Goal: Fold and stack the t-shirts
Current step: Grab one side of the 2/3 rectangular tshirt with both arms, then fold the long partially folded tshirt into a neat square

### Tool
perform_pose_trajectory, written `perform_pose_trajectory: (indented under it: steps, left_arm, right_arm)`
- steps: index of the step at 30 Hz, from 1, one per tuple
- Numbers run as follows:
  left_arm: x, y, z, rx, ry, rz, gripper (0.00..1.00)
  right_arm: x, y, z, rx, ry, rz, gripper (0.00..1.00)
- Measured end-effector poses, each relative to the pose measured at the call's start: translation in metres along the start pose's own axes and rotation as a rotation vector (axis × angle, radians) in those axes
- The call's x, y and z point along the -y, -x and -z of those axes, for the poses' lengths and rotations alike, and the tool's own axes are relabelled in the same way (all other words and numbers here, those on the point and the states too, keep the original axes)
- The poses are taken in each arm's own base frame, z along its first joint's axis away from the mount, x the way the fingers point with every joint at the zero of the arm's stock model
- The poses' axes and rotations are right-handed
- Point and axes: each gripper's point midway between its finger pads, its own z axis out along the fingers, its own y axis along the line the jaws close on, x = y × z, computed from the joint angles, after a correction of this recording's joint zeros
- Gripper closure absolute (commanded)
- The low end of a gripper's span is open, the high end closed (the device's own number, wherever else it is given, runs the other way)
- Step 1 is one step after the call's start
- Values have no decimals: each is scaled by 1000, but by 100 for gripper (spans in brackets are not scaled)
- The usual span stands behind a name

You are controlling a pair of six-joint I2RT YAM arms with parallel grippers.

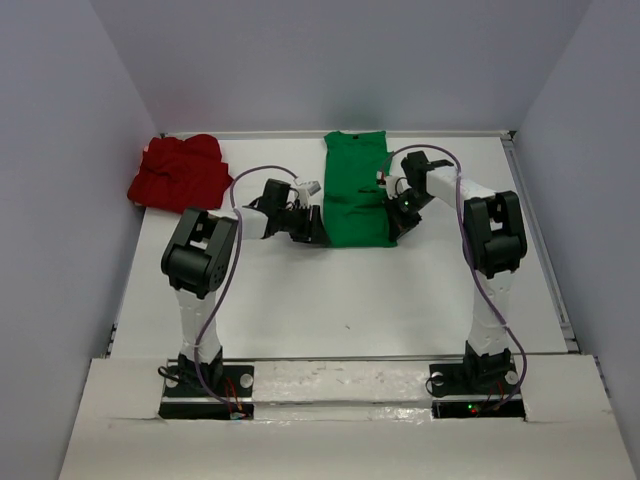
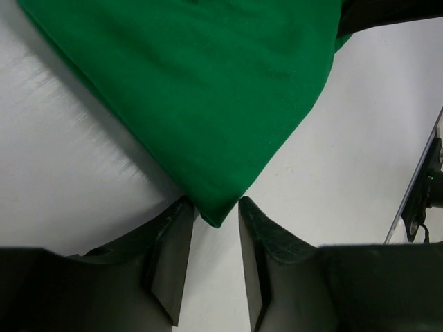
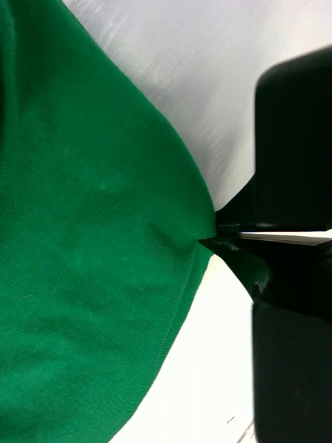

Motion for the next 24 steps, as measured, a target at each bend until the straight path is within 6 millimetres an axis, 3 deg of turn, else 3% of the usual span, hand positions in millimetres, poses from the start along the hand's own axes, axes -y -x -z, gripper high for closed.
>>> perform_pose_trajectory:
  steps: [4,5,7,18,24]
  left_arm:
    - [5,-5,-9,-23,-21,2,76]
    - [5,-6,-12,-30,-24,3,88]
    - [8,-9,-15,-42,-44,8,100]
    - [16,-8,-6,-62,-44,-18,100]
    - [57,15,26,-12,-99,-147,100]
  right_arm:
    - [0,0,0,0,0,0,100]
    - [0,0,0,0,0,1,100]
    - [0,0,0,0,0,1,100]
    - [-3,-5,5,-8,0,9,100]
    - [-17,-12,32,6,-4,33,100]
